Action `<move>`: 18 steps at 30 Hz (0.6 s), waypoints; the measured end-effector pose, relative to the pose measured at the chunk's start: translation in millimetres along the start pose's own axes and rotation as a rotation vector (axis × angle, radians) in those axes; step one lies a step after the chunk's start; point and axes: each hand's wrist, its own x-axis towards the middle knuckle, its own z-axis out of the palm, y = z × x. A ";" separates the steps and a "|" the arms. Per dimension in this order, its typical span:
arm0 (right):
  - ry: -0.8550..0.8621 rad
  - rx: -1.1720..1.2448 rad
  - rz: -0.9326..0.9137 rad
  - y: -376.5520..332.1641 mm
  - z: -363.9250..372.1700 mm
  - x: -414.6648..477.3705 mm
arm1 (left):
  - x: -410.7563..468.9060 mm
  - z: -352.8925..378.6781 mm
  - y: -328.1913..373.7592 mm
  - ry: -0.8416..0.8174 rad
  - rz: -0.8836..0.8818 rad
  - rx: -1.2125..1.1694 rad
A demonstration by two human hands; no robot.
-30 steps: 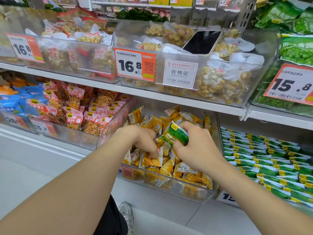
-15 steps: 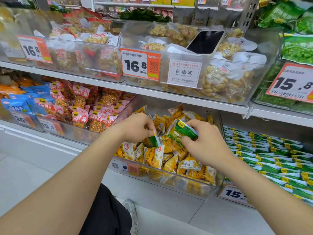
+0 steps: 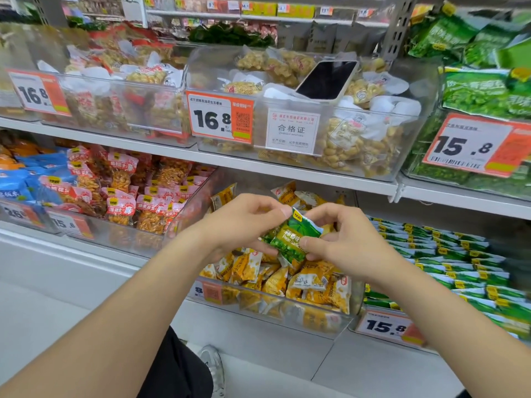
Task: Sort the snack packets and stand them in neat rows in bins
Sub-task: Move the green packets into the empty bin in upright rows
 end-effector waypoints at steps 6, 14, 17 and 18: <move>-0.074 0.084 0.050 3.6 -17.2 -14.8 | 6.1 18.8 -2.4 -0.016 0.109 0.173; -0.103 -0.136 -0.101 11.2 -76.7 -48.1 | 10.8 65.1 23.7 -0.082 0.270 0.246; -0.080 -0.264 -0.138 21.2 -105.2 -60.3 | 12.2 91.5 33.4 -0.125 0.292 0.224; -0.075 -0.318 -0.151 25.5 -113.2 -65.5 | 13.8 101.6 35.4 -0.141 0.301 0.226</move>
